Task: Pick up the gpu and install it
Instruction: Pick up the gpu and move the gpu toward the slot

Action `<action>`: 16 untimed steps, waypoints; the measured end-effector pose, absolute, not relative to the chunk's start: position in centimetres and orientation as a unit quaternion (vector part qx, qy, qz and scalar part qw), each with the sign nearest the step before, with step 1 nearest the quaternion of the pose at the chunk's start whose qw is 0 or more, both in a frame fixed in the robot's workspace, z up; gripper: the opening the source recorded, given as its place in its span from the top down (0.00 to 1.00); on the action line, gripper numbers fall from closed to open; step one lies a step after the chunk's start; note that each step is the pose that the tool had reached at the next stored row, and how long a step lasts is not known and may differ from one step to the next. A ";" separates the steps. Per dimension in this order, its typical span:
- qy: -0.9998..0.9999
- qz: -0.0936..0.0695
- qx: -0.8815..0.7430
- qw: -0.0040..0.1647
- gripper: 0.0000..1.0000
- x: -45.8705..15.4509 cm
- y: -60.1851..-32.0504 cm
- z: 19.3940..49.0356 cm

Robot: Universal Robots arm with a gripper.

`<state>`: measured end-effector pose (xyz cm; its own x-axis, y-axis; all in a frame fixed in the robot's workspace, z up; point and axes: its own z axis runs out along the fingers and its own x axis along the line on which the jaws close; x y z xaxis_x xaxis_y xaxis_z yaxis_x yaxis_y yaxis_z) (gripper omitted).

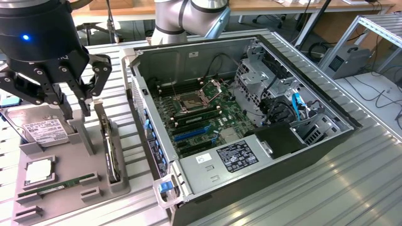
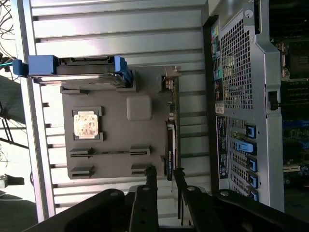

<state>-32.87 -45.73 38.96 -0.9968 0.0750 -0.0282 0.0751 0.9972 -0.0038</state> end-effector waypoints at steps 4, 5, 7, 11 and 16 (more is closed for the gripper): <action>0.999 -0.002 0.038 0.014 0.58 -32.9 -45.7 39.0; 0.999 -0.002 0.038 0.014 0.58 -32.9 -45.7 39.0; 0.999 -0.002 0.038 0.014 0.52 -32.9 -45.7 39.0; 0.999 -0.002 0.038 0.014 0.52 -32.9 -45.7 39.0; 0.999 -0.002 0.038 0.014 0.52 -32.9 -45.7 39.0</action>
